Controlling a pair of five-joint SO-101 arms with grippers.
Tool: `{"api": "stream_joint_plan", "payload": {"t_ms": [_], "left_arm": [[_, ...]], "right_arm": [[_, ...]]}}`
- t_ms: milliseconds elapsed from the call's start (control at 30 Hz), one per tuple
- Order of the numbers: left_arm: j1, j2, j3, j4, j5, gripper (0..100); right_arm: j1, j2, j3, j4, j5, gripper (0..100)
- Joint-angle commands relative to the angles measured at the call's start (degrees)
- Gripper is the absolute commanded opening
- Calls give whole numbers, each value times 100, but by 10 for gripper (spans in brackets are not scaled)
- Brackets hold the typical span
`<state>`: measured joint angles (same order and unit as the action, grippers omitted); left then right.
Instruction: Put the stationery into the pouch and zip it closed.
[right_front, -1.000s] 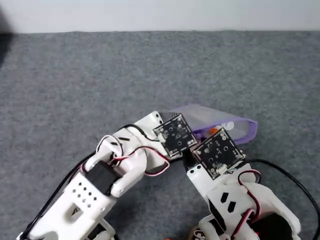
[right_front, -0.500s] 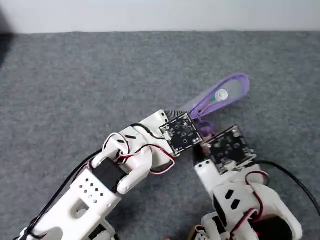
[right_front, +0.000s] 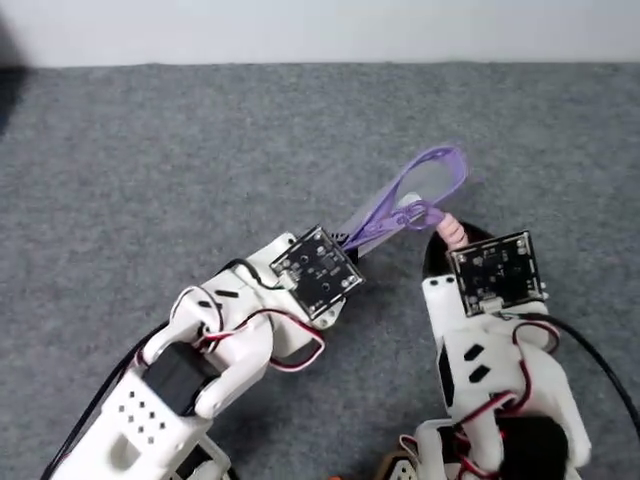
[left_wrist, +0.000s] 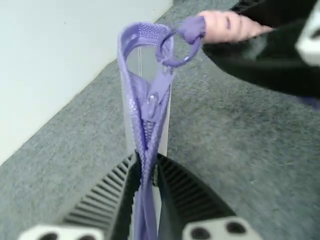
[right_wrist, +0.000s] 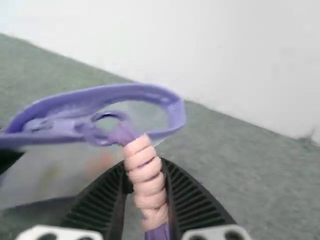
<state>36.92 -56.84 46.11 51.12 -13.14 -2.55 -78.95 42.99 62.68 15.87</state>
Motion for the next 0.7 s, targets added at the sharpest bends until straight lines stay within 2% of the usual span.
{"api": "stream_joint_plan", "payload": {"t_ms": [0,433,600,667], "left_arm": [[-114,-448,-84,255,132,9],[-105,-1538,-84,1222,246,9],[-114,-1908,-84,1538,378,9],[-114,-1969,-92,1521,501,10]], "right_arm": [[444,40,193,-593,35,7],[971,92,1292,-2035,264,6],[1033,365,1336,-2149,237,6],[840,365,1178,-2105,220,6]]}}
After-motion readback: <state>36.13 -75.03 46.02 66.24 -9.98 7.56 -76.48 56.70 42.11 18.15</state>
